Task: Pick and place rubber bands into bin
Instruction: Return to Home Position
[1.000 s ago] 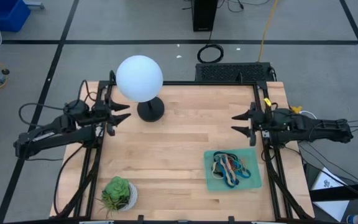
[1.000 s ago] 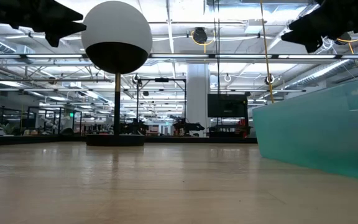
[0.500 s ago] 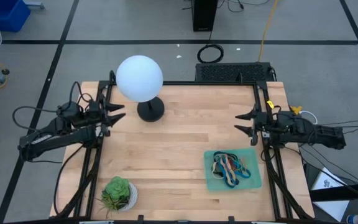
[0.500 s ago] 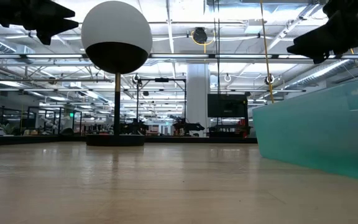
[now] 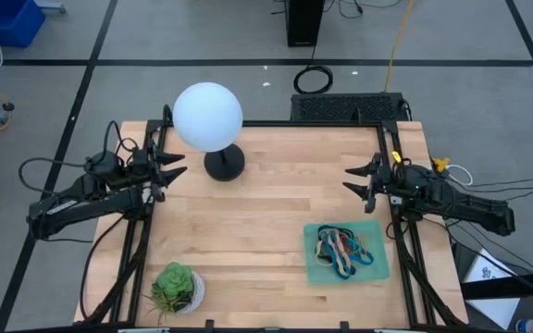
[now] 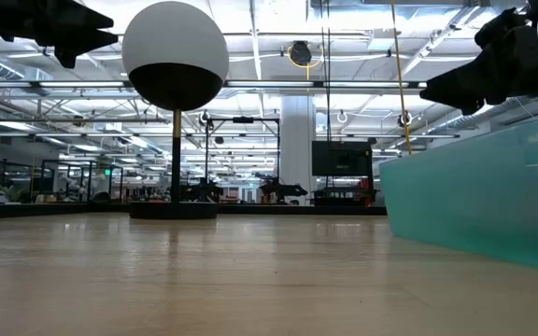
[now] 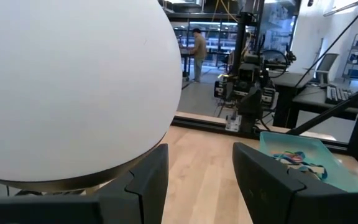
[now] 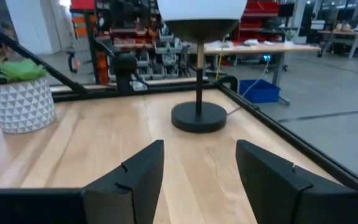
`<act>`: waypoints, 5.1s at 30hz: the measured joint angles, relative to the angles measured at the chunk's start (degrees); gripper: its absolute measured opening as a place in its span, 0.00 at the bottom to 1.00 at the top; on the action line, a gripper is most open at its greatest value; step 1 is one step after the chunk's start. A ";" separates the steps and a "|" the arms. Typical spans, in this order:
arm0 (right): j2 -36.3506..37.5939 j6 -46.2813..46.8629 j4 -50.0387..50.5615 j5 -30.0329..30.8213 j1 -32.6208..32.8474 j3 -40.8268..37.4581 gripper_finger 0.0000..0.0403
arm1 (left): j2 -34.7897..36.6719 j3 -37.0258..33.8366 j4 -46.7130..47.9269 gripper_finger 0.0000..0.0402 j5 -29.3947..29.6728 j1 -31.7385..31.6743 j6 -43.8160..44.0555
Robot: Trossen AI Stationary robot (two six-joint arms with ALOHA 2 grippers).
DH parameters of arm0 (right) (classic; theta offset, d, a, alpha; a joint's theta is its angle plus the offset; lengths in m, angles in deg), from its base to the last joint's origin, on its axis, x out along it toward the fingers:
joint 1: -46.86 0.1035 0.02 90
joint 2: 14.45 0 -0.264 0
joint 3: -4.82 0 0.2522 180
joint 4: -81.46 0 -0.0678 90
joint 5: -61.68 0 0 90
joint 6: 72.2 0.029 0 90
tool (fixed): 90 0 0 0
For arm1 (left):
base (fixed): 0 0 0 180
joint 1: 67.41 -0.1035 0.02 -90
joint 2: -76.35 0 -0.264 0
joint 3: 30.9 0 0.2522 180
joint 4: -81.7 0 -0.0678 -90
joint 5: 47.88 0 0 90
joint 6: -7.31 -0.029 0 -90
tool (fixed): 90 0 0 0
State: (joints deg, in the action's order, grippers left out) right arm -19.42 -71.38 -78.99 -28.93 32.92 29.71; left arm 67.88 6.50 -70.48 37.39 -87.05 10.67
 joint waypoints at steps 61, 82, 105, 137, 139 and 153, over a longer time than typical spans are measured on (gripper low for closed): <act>0.00 3.62 -9.75 -4.19 -4.06 -8.78 0.49 | -0.05 -23.10 -18.99 0.46 -2.59 0.00 3.81; -0.70 2.97 -8.99 -3.99 -4.06 -8.82 0.48 | -0.15 -23.06 -16.00 0.46 -2.10 0.00 3.00; -0.72 2.99 -9.18 -3.99 -4.06 -8.82 0.48 | -0.15 -23.06 -15.99 0.46 -2.20 0.00 2.95; -0.70 2.99 -9.18 -3.97 -4.06 -8.82 0.49 | -0.15 -23.02 -15.98 0.46 -2.23 0.00 2.89; -0.70 2.99 -9.17 -3.97 -4.06 -8.82 0.48 | -0.15 -23.02 -15.98 0.46 -2.23 0.00 2.89; -0.72 3.00 -9.16 -3.97 -4.06 -8.80 0.48 | -0.15 -23.02 -15.98 0.46 -2.23 0.00 2.90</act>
State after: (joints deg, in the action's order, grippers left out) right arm -20.14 -68.38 -88.16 -32.90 28.86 20.91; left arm 67.73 -16.52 -86.46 35.16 -87.05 13.56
